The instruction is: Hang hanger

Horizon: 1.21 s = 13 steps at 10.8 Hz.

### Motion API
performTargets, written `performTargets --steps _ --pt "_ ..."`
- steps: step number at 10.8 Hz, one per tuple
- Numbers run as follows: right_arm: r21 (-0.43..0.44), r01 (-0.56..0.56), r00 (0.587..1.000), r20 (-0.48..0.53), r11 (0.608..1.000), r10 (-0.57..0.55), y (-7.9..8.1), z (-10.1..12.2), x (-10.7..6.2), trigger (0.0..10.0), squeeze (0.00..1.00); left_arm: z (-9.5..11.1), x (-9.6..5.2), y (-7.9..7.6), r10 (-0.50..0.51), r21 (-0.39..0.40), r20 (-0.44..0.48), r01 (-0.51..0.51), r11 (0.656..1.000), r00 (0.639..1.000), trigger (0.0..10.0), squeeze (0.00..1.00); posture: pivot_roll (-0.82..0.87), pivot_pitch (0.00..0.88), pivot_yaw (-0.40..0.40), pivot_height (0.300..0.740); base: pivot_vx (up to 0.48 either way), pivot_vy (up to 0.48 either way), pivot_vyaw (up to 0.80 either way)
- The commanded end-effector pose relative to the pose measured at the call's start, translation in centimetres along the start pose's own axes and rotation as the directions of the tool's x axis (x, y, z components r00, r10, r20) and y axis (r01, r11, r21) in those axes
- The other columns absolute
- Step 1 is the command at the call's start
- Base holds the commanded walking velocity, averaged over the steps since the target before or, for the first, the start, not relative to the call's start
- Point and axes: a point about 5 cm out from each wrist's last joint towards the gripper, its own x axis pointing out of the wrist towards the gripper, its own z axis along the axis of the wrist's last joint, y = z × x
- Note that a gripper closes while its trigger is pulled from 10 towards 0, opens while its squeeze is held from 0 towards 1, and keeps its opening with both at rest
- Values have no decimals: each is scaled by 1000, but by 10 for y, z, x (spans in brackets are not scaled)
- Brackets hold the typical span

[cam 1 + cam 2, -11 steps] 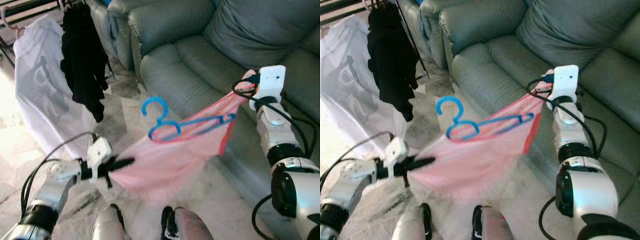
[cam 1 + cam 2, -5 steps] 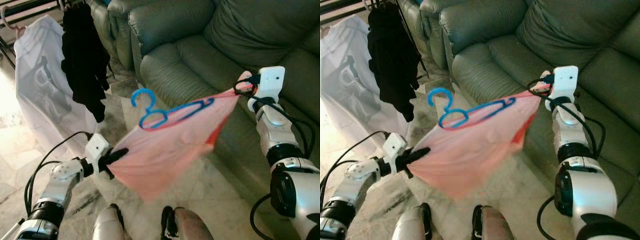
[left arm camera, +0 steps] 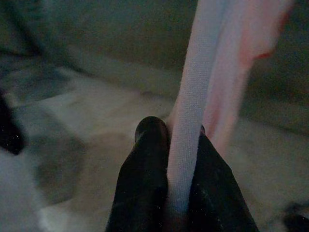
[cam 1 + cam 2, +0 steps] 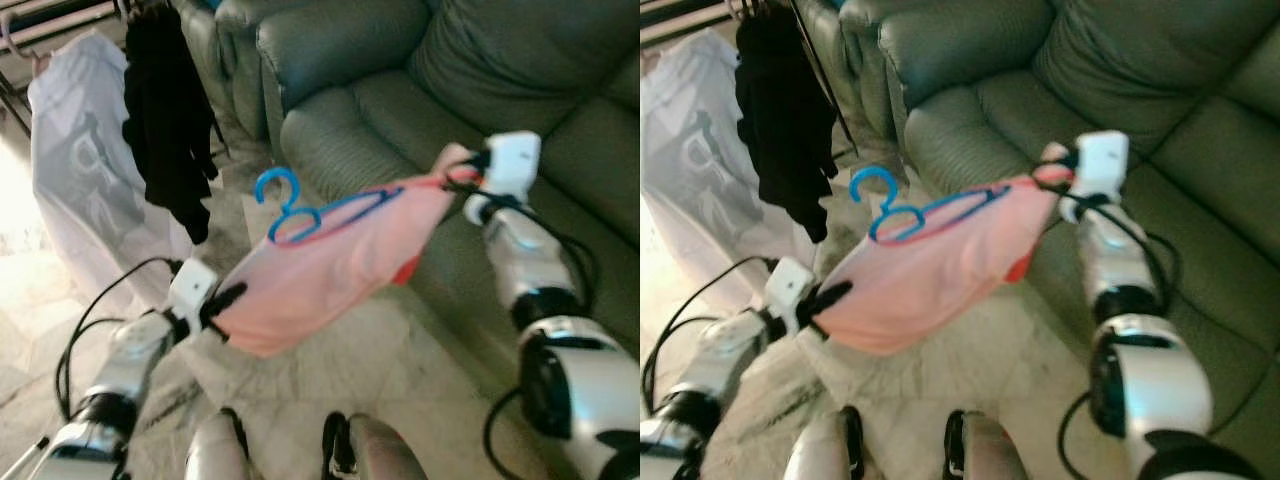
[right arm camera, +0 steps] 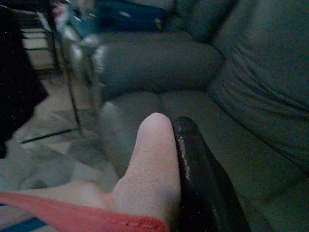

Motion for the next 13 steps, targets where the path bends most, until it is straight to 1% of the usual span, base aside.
performTargets --steps 1,2,3,4,5,6,7,8,9,10,11,12,13 --pt "29 -22 999 38 999 21 8 11 6 0 0 -3 1 8 143 -4 -27 -143 990 989 0 0 -42 169 -96 740 0 0 0" --pt "73 -46 998 52 996 42 23 15 12 0 0 -1 5 12 238 -35 -19 -238 971 971 0 0 -43 166 -96 740 0 0 0" --pt "99 -91 994 68 991 85 41 20 17 0 0 4 10 10 274 -53 11 -273 961 962 0 0 -44 163 -98 740 0 0 0" --pt "119 -133 989 80 984 124 55 25 19 0 0 7 14 8 288 -52 21 -287 957 957 0 0 -43 164 -99 740 0 0 0" --pt "33 -189 978 96 981 185 64 30 18 0 0 11 17 6 289 -45 52 -287 957 956 0 0 -40 162 -104 740 0 0 0" --pt "-21 -124 990 65 992 125 46 21 14 0 0 11 15 5 261 -53 66 -257 965 963 0 0 -40 163 -105 740 0 0 0" --pt "-62 -27 998 50 998 30 24 17 9 0 0 9 11 5 213 -36 77 -211 977 974 0 0 -38 164 -106 740 0 0 0" --pt "-147 67 997 50 987 -60 -3 17 1 0 0 4 0 3 86 -3 95 -87 996 992 0 0 -38 164 -106 740 0 0 0" --pt "-177 103 994 41 979 -97 -16 16 -4 0 0 0 -8 -2 -36 18 94 34 999 995 0 0 -36 170 -102 740 0 0 0" --pt "-231 130 992 32 964 -126 -29 14 -9 0 0 -2 -16 -6 -156 18 90 155 988 984 0 0 -35 170 -102 740 0 0 0" --pt "-268 167 985 15 949 -170 -45 10 -18 0 0 -4 -27 -4 -249 9 82 249 968 965 0 0 -34 170 -102 740 0 0 0" --pt "-275 202 978 -2 940 -211 -58 4 -26 0 0 -4 -35 0 -295 -17 81 297 955 952 0 0 -35 171 -103 740 0 0 0" --pt "-327 207 973 -29 922 -228 -69 -4 -37 0 0 3 -40 7 -300 -68 138 311 948 944 0 0 -35 171 -103 740 0 0 0"
